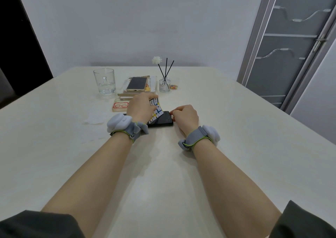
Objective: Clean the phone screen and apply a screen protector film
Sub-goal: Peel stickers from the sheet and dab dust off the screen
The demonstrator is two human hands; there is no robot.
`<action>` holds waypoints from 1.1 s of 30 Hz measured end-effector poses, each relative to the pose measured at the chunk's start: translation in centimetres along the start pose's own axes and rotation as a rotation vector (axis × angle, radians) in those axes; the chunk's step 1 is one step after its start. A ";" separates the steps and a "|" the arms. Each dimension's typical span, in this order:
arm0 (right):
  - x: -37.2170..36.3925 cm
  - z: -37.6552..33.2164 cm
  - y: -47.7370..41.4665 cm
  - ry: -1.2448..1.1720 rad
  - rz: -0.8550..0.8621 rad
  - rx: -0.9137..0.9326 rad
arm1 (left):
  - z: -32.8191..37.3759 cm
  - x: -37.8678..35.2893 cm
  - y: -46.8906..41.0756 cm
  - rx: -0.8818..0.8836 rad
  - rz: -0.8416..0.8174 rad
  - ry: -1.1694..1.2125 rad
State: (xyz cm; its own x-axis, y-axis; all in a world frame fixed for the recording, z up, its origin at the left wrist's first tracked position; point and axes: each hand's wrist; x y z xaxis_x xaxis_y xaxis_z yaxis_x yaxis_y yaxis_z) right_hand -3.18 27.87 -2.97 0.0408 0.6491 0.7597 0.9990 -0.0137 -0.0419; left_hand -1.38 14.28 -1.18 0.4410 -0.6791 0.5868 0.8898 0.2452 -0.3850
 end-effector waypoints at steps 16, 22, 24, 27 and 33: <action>-0.1 0.1 -0.1 -0.013 -0.011 -0.006 | 1.0 0.5 0.3 0.078 -0.129 -0.184; -0.1 0.1 -0.1 -0.005 -0.003 -0.002 | 2.1 0.5 0.5 0.101 -0.222 -0.215; -0.1 0.1 -0.1 -0.004 0.000 -0.001 | 2.2 0.4 0.7 0.119 -0.233 -0.192; -0.2 0.0 0.0 -0.007 0.001 0.001 | 2.5 0.3 1.0 0.134 -0.241 -0.160; -0.1 0.0 0.0 -0.021 0.013 0.002 | 2.9 0.0 1.1 0.155 -0.267 -0.038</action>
State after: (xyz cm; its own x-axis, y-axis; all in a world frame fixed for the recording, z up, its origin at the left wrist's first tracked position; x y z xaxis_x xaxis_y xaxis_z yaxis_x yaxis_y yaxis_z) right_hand -3.18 27.80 -3.07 0.0530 0.6647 0.7452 0.9984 -0.0202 -0.0529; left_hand -0.04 16.50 0.45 0.1911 -0.7077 0.6802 0.9807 0.1666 -0.1022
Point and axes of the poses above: each hand's wrist, its own y-axis away from the middle knuckle, its own x-axis out of the back of the hand, z = x × y, and after that the axes turned 15 degrees about y, right-handed
